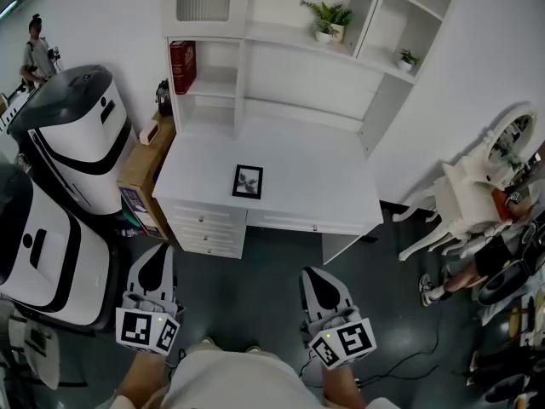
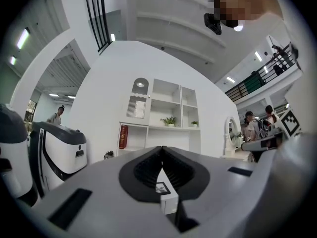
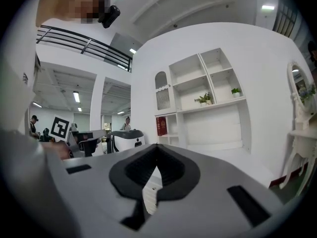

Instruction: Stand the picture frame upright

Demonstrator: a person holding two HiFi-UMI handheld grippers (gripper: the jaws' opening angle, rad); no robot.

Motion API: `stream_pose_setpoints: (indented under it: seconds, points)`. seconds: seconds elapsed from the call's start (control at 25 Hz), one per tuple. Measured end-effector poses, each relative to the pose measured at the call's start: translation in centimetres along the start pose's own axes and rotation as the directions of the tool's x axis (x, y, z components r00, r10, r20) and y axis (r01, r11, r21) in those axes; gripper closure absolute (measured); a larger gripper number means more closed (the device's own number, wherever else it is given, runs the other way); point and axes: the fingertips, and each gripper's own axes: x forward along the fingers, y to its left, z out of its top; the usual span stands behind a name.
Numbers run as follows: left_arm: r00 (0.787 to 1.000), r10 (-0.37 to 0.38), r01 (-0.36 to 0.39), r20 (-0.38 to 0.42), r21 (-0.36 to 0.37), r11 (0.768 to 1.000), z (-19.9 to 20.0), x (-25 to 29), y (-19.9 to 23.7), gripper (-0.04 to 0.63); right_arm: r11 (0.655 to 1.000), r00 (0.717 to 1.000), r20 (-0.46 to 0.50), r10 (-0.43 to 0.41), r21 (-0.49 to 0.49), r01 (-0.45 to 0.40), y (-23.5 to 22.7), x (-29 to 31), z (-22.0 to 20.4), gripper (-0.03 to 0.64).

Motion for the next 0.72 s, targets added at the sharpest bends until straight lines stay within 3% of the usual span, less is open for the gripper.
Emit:
stream_pose_setpoints:
  seconds: [0.2,0.28,0.36,0.56,0.64,0.72]
  points:
    - [0.996,-0.059,0.06,0.063,-0.028,0.998,0.7,0.5,-1.1,0.577,0.996,0.998,0.009,0.068,0.064,-0.068,-0.2,-0.3,0.0,0.59]
    - [0.996,-0.054,0.056,0.067,-0.032,0.998,0.7,0.8,-1.1,0.575,0.997,0.999,0.003,0.047,0.053,-0.047,-1.3,-0.6,0.1,0.495]
    - [0.999,-0.031,0.032,0.044,-0.03,0.999,0.2,1.1,-0.8,0.559,0.998,1.0,0.011,0.018,0.052,-0.018,-2.6,-1.2,0.4,0.465]
    - [1.0,0.029,-0.029,-0.013,-0.018,0.999,-1.4,1.6,-0.4,0.231,0.999,1.0,0.02,-0.001,0.035,0.0,-5.2,-3.1,1.1,0.355]
    - [0.999,0.044,-0.044,-0.029,-0.005,0.999,-1.9,1.5,-0.5,0.15,0.999,1.0,0.023,0.007,0.04,-0.008,-5.8,-3.7,1.0,0.28]
    - [0.998,0.039,-0.039,-0.042,-0.001,0.999,-2.5,1.4,-0.7,0.124,0.998,1.0,0.028,0.008,0.063,-0.01,-6.3,-4.3,0.7,0.22]
